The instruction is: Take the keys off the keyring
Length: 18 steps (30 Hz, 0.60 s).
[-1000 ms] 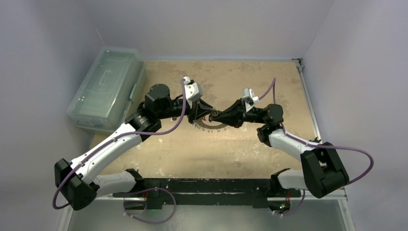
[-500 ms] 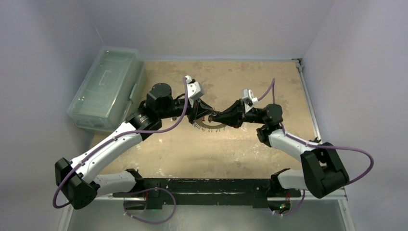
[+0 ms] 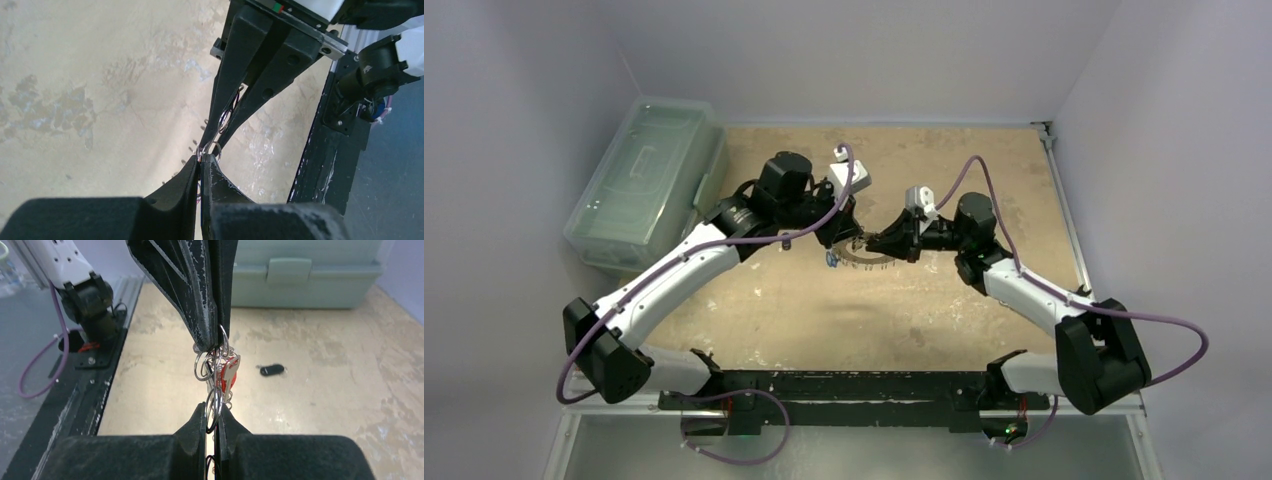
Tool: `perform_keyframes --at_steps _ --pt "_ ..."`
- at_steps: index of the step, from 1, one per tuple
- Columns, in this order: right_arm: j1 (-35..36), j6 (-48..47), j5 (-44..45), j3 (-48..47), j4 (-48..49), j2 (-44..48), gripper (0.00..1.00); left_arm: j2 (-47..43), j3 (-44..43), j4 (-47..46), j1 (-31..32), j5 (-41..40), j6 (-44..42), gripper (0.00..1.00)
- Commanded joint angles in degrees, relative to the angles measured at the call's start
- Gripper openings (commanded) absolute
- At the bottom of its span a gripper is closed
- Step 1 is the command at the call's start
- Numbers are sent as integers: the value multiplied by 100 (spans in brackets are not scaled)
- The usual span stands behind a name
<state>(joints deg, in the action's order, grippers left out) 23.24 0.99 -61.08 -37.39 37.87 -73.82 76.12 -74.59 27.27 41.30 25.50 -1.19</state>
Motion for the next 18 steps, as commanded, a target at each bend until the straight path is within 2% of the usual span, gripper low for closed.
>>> perform_keyframes --at_steps 1,3,9,18 --pt "-99 -1711 788 -648 -1310 253 0 329 -255 1610 43 168 -91 0" --pt "-99 -2296 932 -844 -1914 271 0 454 -336 1797 37 225 -75 0" --pt "-95 -3222 1089 -1057 -2711 332 0 811 -426 2288 34 503 -99 0" --pt "-50 -4818 776 -1278 -4074 348 0 1485 -532 3089 38 1399 -308 0"
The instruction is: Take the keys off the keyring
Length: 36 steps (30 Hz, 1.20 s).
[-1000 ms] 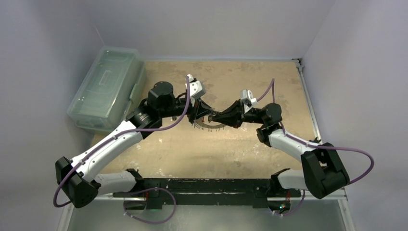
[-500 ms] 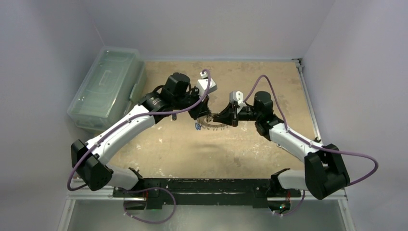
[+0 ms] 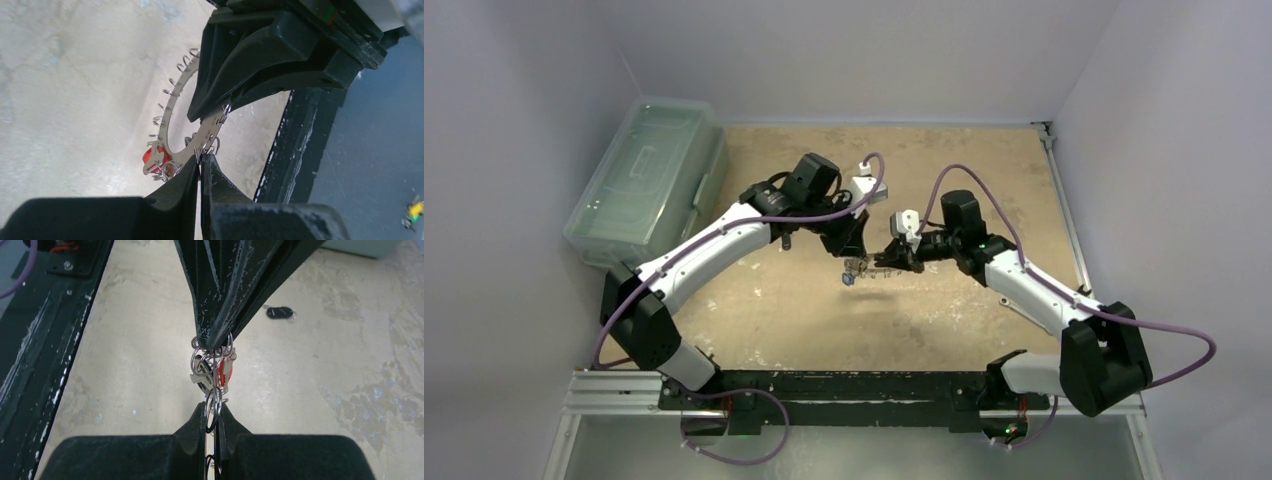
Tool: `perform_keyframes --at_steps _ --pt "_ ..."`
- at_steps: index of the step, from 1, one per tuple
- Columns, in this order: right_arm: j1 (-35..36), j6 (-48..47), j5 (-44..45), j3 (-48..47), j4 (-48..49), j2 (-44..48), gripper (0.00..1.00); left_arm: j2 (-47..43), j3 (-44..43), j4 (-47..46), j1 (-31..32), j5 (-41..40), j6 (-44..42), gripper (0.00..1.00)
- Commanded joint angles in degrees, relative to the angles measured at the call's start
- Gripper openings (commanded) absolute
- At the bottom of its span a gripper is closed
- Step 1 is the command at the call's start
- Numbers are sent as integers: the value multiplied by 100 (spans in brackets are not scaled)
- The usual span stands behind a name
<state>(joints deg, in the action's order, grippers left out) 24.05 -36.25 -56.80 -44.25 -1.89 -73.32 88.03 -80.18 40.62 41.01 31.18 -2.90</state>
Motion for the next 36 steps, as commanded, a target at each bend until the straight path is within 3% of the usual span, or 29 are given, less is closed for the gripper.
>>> perform_keyframes --at_steps 1,14,20,23,25,28,31,36 --pt "-125 -1223 333 -586 -184 300 0 386 48 1869 69 945 -190 0" --pt "-52 -1695 204 -526 -455 292 0 1527 -53 2896 172 1865 -606 0" --pt "42 -1956 239 -452 -630 298 0 1678 -147 2982 219 1984 -612 0" --pt "36 -1617 176 -336 -371 331 0 1614 -575 3110 189 1946 -1021 0" --pt "29 -1380 158 -236 -195 344 0 1483 -966 3147 -26 1877 -1301 7" --pt "-9 -1057 185 -157 62 366 0 1209 -1286 2865 -514 1969 -1301 6" --pt "-113 -548 169 -59 496 396 0 973 -1493 2734 -832 1984 -1510 12" --pt "-166 -93 110 -71 782 382 0 -637 -116 434 -1524 1784 -840 41"
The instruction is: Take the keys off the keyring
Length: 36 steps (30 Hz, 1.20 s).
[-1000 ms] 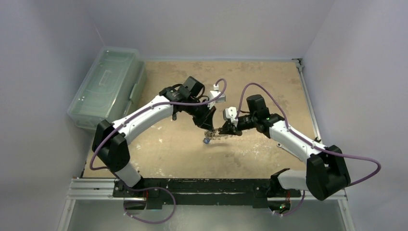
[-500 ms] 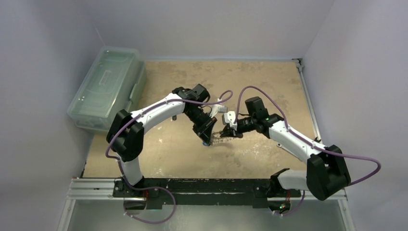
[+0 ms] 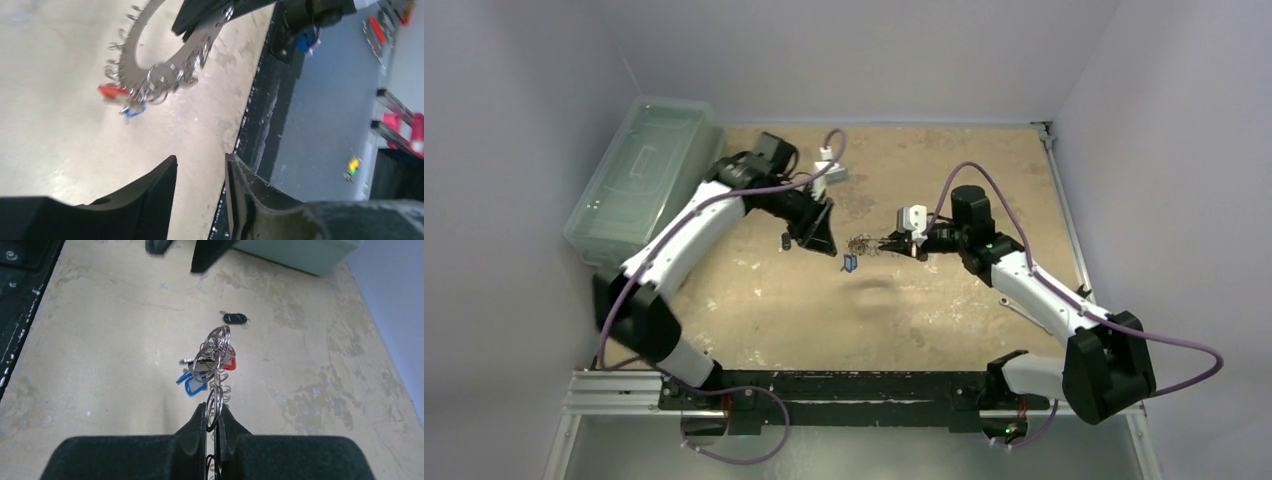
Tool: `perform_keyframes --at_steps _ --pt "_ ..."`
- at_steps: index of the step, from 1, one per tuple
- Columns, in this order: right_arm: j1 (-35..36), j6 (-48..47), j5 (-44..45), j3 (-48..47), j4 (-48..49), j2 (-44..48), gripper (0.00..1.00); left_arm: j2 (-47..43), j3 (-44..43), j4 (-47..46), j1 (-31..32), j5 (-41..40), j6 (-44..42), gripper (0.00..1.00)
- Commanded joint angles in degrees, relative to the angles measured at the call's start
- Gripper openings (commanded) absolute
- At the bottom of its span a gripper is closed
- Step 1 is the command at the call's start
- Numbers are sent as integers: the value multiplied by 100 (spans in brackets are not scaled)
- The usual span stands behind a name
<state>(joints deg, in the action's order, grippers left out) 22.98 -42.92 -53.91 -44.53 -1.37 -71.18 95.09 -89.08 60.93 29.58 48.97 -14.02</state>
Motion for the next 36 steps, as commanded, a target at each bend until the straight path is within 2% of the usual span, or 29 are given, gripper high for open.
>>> perform_keyframes --at_steps 1,6,9,13,21,33,36 --pt "-72 695 -222 -68 792 166 0 -1637 1029 -2265 -405 -16 444 41" --pt "-80 1065 -535 -201 1063 88 0 -2538 2381 -4964 -410 171 2081 41" --pt "-77 1177 -782 -294 1007 76 0 -2742 2956 -6218 -410 149 2800 42" --pt "-81 1238 -1014 -337 924 86 0 -2794 3491 -7388 -328 144 3558 45" --pt "-81 1410 -1182 -336 980 113 0 -2648 3676 -7661 70 -86 3729 43" --pt "-79 1468 -1375 -415 928 95 0 -2513 3909 -7641 273 -317 3608 42" --pt "-77 1470 -1375 -418 930 86 0 -2495 3946 -7639 284 -304 3584 34"
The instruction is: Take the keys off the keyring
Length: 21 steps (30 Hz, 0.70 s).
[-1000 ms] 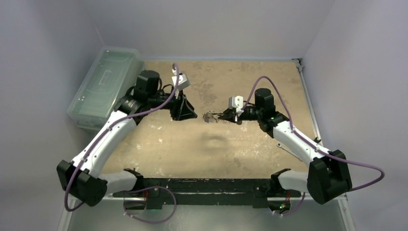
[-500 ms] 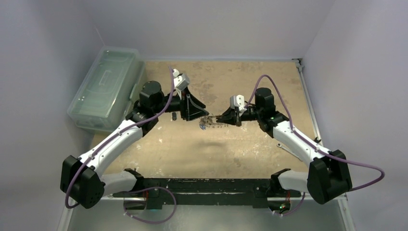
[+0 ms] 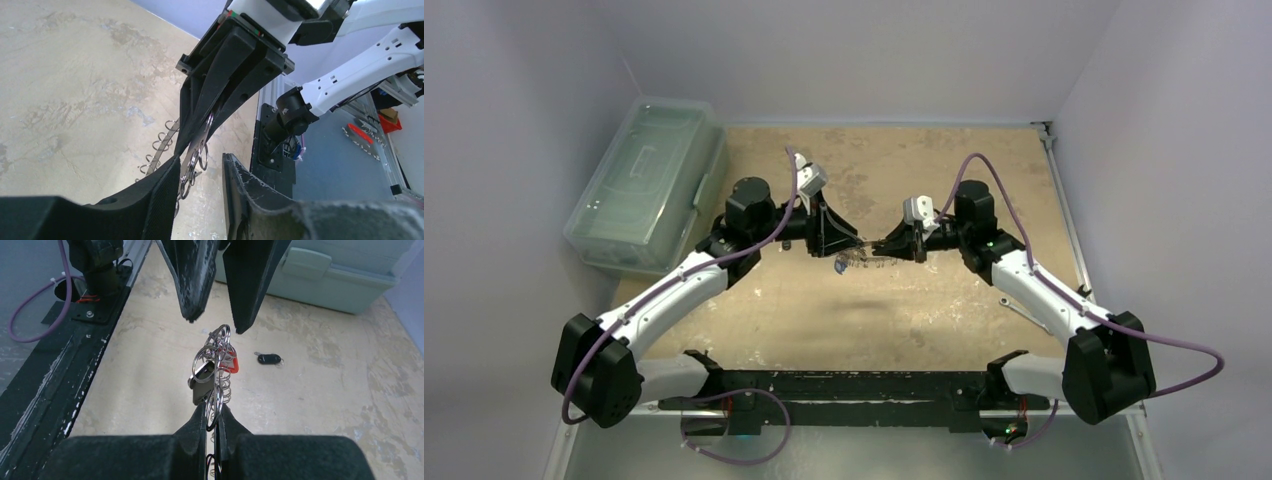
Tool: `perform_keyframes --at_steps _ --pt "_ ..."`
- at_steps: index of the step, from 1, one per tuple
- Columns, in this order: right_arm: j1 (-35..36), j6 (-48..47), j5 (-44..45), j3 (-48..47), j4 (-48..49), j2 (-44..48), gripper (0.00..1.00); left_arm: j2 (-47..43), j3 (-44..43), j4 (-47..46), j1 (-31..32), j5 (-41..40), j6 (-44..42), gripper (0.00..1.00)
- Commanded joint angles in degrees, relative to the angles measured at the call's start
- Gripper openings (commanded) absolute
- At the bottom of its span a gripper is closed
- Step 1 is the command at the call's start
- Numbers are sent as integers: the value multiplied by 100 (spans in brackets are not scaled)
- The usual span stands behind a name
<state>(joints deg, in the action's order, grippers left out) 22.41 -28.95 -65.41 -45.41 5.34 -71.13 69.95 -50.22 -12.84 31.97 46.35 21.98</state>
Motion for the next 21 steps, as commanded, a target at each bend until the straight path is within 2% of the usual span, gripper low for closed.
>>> perform_keyframes --at_steps 1,4,10,14,17,21 --pt "-26 74 -227 -329 258 78 0 18 67 -263 57 -26 -10 31" --pt "-23 84 -251 -333 257 73 0 40 79 -256 98 -4 -9 24" --pt "-27 90 -236 -337 256 69 0 45 22 -284 104 62 48 2" --pt "-26 117 -186 -345 279 62 0 62 -107 -49 143 99 -53 0" --pt "-21 63 2 -370 281 61 0 122 -485 673 181 -1 -419 0" --pt "-21 -526 343 -574 -234 65 0 496 -1253 2546 311 -315 -988 0"
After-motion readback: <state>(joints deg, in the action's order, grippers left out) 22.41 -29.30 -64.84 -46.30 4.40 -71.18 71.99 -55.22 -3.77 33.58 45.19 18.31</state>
